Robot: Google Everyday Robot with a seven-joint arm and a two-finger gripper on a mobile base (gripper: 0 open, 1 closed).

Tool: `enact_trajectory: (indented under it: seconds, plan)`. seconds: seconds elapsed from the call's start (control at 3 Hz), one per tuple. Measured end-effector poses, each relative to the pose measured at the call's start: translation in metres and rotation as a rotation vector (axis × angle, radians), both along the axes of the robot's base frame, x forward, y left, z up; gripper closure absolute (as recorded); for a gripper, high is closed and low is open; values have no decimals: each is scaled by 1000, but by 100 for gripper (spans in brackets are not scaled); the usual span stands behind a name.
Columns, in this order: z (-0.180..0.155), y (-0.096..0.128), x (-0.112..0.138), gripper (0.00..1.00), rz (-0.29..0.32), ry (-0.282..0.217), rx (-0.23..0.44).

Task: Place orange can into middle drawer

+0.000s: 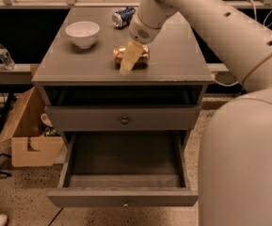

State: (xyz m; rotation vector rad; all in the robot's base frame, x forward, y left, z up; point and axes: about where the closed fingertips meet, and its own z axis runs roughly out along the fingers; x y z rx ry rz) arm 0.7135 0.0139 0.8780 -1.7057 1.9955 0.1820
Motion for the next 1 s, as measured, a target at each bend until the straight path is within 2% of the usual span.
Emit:
enact_trajectory:
  seconds: [0.33,0.67,1.0]
  plan:
    - [-21,-1,16,16,-18,22,-28]
    - [-40,-11,23,45,-25,47,-45]
    - [-42,-24,18,70,-24,49,-58]
